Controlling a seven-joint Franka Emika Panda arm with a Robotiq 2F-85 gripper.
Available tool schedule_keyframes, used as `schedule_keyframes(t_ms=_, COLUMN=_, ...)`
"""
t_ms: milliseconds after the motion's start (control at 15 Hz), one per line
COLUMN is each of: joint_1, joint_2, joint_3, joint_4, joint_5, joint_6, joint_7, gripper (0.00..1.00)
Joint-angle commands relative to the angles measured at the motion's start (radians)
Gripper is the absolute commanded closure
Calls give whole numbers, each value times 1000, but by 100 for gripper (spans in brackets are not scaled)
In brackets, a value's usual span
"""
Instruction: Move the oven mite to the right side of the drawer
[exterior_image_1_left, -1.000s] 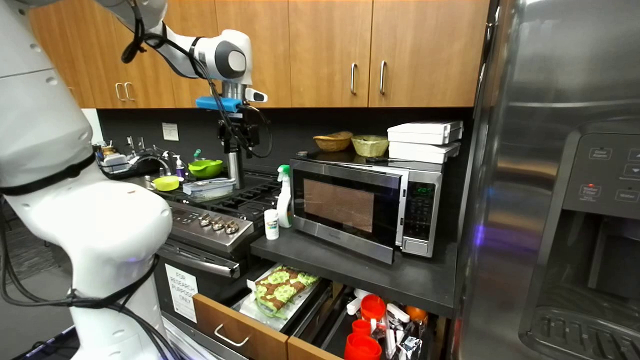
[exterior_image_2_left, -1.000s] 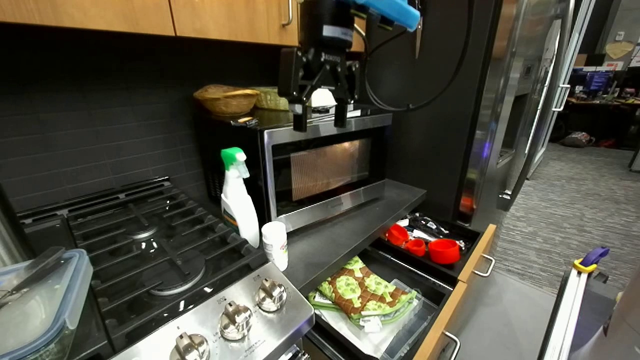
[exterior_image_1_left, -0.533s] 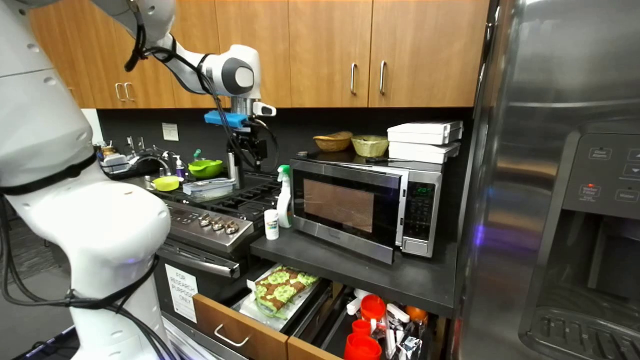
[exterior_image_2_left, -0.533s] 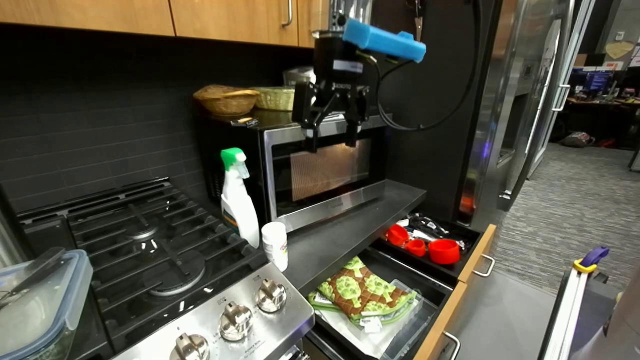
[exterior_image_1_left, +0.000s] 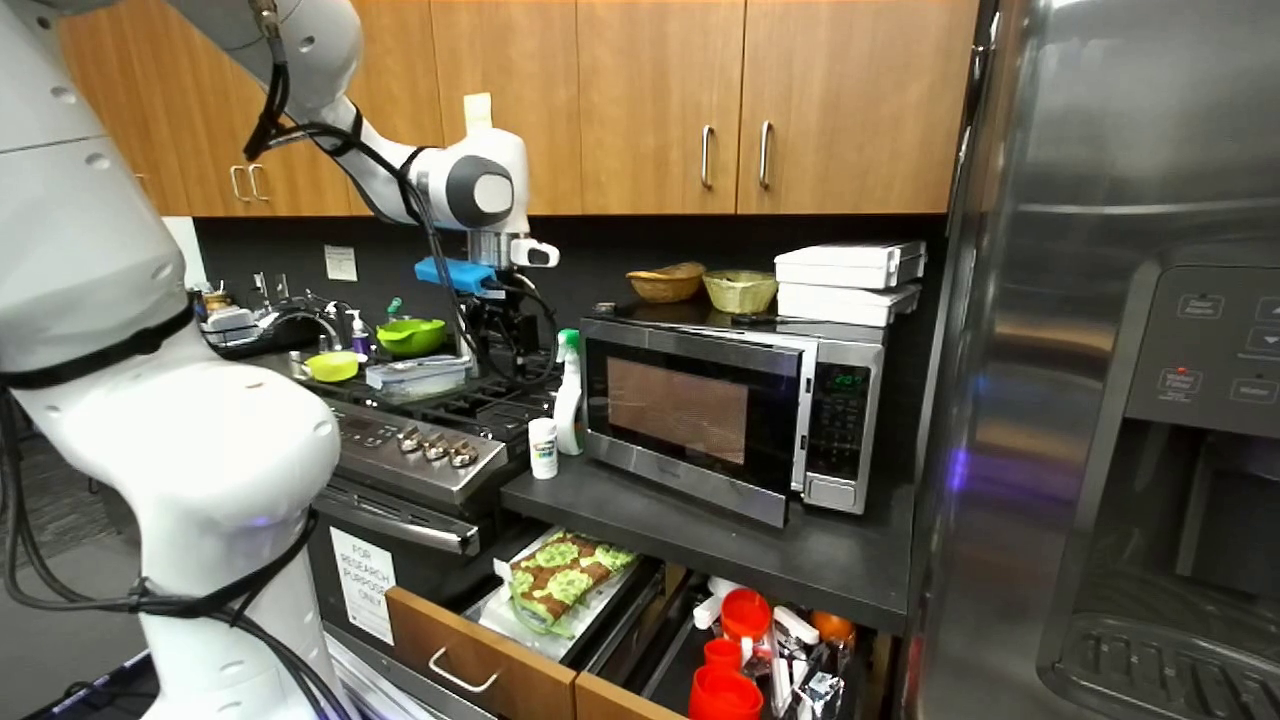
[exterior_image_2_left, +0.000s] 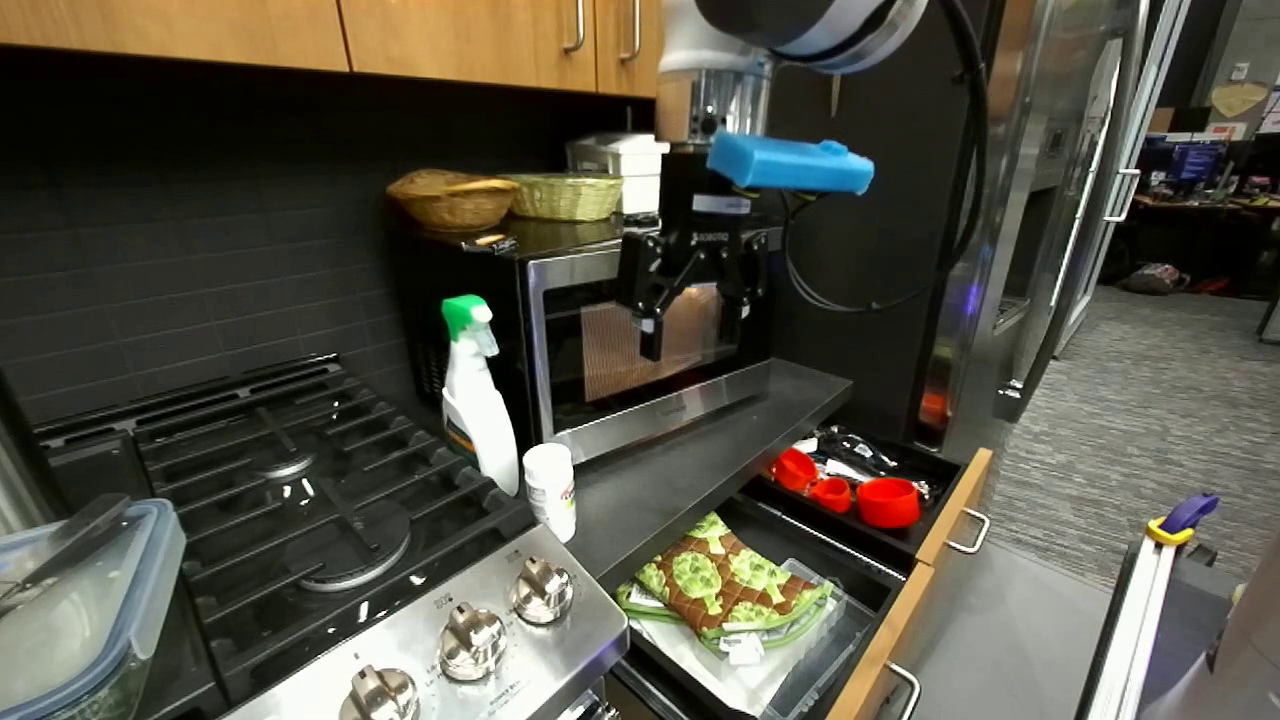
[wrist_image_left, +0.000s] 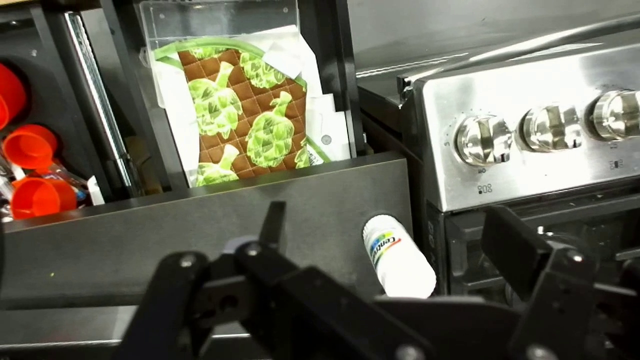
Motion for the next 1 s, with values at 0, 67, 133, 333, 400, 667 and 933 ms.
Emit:
schedule_keyframes(t_ms=0, joint_1=-9, joint_2=-9, joint_3=-18, joint_4=-59, joint_5=8, joint_6=57, joint_7=18, gripper=0)
schedule_keyframes(t_ms=67, joint_1=-11, joint_2=-8, joint_3=-23, joint_4=-74, joint_5=10, joint_6=73, joint_7=16, gripper=0)
schedule_keyframes(t_ms=133, joint_1=-15, joint_2=-5, joint_3=-28, joint_4=-89, joint_5=6, joint_6=93, joint_7=16, gripper=0)
schedule_keyframes(t_ms=333, joint_1=-24, joint_2=9, joint_3=-41, joint_4=-123, joint_5=2, joint_6=150, joint_7=7, gripper=0)
schedule_keyframes(t_ms=400, joint_1=-29, joint_2=12, joint_3=-43, joint_4=-133, joint_5=-2, joint_6=171, joint_7=14, gripper=0)
schedule_keyframes(t_ms=667, joint_1=-56, joint_2=34, joint_3=-52, joint_4=-167, joint_5=-17, joint_6=254, joint_7=40, gripper=0)
schedule_keyframes(t_ms=933, joint_1=-81, joint_2=70, joint_3=-58, joint_4=-191, joint_5=-26, joint_6=310, joint_7=78, gripper=0)
